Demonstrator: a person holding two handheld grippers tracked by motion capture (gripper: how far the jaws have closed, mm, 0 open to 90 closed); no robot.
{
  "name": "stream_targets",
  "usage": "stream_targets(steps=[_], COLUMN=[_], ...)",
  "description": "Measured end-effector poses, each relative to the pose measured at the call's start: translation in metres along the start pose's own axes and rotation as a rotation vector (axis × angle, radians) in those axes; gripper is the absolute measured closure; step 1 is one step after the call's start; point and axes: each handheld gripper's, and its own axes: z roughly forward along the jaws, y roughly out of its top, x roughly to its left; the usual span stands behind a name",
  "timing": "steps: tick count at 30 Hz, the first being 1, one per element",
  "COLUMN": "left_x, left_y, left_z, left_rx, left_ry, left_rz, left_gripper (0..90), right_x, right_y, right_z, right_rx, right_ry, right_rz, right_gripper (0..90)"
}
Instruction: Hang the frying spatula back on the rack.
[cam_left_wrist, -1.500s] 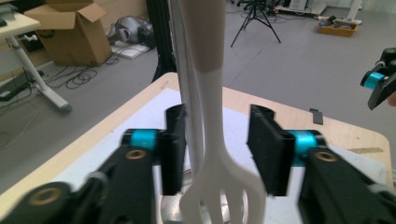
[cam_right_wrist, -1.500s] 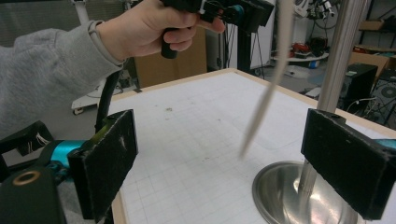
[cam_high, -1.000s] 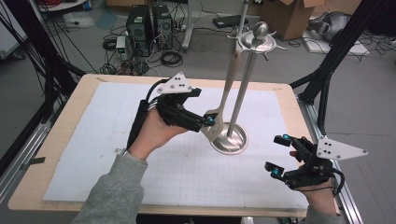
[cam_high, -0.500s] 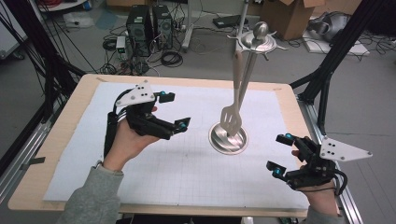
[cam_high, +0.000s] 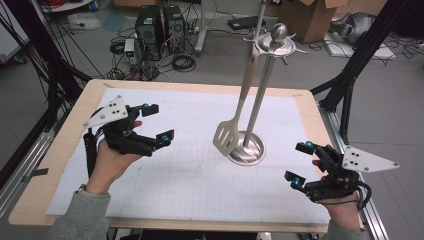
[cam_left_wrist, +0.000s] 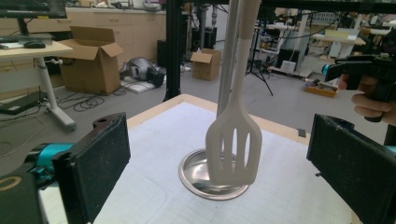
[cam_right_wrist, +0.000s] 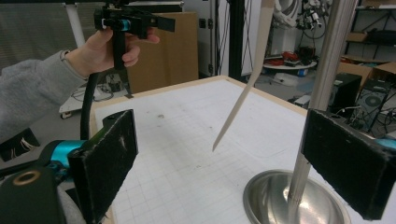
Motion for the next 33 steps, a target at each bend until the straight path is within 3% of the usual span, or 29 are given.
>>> stream_targets(steps=[14,33], left_x=[0.003,0.006], left_y=[-0.014,-0.035], left_z=[-0.033,-0.071], left_rx=[-0.001,0.014], left_ry=[0.035,0.12], left_rz=[-0.009,-0.02], left_gripper=[6.5,6.5], right_x=[-0.002,-0.006], right_y=[0.003,0.005], right_z=[0.009,0.019], right_rx=[-0.011,-0.009], right_ry=[0.017,0.034], right_rz=[-0.013,-0.019], right_gripper=[9.7,9.7])
